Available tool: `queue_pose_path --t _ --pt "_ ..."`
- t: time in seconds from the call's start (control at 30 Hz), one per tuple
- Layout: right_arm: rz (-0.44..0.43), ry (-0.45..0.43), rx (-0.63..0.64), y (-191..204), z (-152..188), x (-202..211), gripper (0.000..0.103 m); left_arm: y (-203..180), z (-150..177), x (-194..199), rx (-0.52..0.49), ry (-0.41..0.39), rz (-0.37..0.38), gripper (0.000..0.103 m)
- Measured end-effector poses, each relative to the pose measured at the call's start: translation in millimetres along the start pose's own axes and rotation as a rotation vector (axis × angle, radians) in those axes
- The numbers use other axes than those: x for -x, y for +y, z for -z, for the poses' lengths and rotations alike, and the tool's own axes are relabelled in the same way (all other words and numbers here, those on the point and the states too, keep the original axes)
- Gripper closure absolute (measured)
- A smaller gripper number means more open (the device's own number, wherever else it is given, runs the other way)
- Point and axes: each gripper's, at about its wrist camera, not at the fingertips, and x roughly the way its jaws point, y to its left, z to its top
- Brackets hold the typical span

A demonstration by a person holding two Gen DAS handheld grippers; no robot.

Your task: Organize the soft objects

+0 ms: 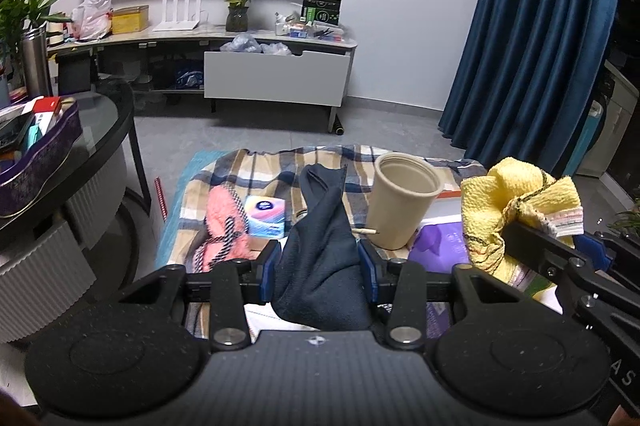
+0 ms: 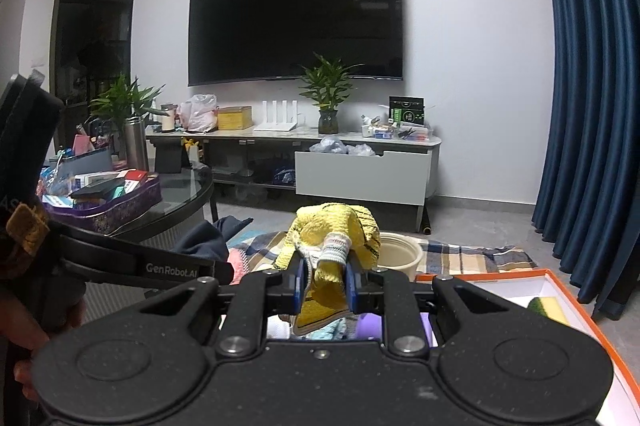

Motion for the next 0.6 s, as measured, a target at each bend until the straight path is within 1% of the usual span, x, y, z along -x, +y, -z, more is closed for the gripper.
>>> queue_pose_path --t 0.6 --pt "0.043 -0.019 -0.027 -18.9 -4.5 5.7 0.078 -24.4 0.0 -4.8 -0.032 0.013 0.052 0.061"
